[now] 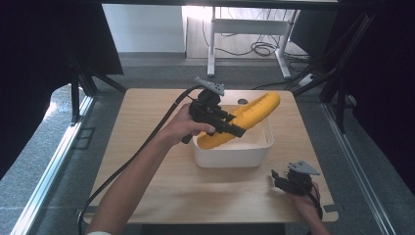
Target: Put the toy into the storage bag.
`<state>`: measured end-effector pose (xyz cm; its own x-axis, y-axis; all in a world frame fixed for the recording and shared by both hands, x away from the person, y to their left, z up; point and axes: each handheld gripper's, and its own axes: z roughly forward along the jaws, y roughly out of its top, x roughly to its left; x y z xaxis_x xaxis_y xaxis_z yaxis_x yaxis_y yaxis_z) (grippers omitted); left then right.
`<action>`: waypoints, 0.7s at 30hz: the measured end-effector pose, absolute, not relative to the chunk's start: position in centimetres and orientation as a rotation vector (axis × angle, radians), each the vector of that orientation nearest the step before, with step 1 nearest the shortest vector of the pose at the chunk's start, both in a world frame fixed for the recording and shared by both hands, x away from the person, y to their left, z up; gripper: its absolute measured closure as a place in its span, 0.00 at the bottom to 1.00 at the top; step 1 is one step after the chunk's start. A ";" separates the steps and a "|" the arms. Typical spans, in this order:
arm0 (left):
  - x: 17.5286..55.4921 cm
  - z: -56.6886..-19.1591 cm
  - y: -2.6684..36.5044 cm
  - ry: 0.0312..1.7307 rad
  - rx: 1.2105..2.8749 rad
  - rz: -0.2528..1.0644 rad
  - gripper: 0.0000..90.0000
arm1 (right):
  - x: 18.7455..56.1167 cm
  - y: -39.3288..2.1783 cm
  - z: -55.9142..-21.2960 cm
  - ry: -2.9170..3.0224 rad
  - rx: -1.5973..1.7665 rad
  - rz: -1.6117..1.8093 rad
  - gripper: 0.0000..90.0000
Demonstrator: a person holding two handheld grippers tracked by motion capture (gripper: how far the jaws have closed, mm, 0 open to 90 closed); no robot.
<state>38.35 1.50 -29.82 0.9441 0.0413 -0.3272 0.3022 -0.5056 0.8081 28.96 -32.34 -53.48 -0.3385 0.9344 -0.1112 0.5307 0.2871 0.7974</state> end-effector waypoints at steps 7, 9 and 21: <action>39.0 -31.1 1.2 0.276 2.076 -0.332 0.57 | 29.0 -32.4 -53.5 1.976 1.306 0.901 0.28; 39.2 -31.4 1.2 0.291 2.066 -0.334 0.56 | 29.0 -32.5 -53.5 1.976 1.305 0.901 0.28; 39.3 -32.1 1.5 0.327 2.039 -0.336 0.56 | 29.0 -32.4 -53.5 1.978 1.304 0.899 0.28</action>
